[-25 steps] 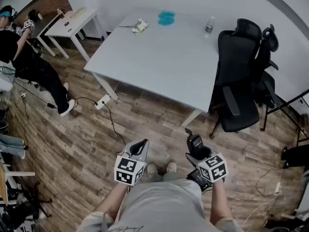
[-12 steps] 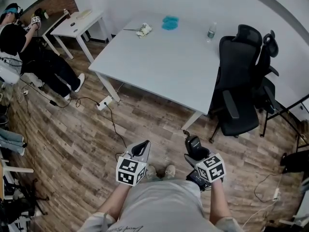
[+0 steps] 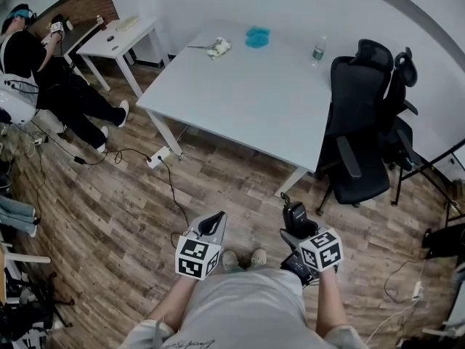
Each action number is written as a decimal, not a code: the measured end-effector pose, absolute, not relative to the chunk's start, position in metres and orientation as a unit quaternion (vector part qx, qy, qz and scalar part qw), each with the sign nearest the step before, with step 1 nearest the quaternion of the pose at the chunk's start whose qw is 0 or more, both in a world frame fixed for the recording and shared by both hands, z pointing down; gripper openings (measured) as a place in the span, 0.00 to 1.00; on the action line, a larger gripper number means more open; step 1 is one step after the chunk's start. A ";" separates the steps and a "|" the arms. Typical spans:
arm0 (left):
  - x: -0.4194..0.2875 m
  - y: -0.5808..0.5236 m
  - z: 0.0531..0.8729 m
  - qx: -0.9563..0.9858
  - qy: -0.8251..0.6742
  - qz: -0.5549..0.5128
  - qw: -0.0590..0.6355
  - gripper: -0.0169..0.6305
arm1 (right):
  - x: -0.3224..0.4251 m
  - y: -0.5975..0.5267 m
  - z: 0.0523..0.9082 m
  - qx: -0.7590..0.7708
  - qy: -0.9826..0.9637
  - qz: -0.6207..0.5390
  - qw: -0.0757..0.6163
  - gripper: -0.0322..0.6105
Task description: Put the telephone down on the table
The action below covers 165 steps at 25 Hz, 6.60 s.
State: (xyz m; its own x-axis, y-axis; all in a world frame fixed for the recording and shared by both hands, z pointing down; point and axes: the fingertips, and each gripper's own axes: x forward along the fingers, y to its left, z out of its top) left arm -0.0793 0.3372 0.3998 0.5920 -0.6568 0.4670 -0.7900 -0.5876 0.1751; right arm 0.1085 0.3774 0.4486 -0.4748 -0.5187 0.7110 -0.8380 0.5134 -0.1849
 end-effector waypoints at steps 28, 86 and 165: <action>-0.123 0.312 0.404 0.878 -0.411 0.169 0.180 0.05 | 0.082 0.343 0.444 0.436 -0.811 0.250 0.299 0.49; -0.041 -0.007 0.394 0.832 -0.484 0.174 0.208 0.05 | 0.157 -0.014 0.440 0.350 -0.847 0.258 0.304 0.49; -0.068 -0.152 0.473 0.846 -0.406 0.240 0.251 0.05 | 0.135 -0.140 0.587 0.385 -0.752 0.367 0.388 0.49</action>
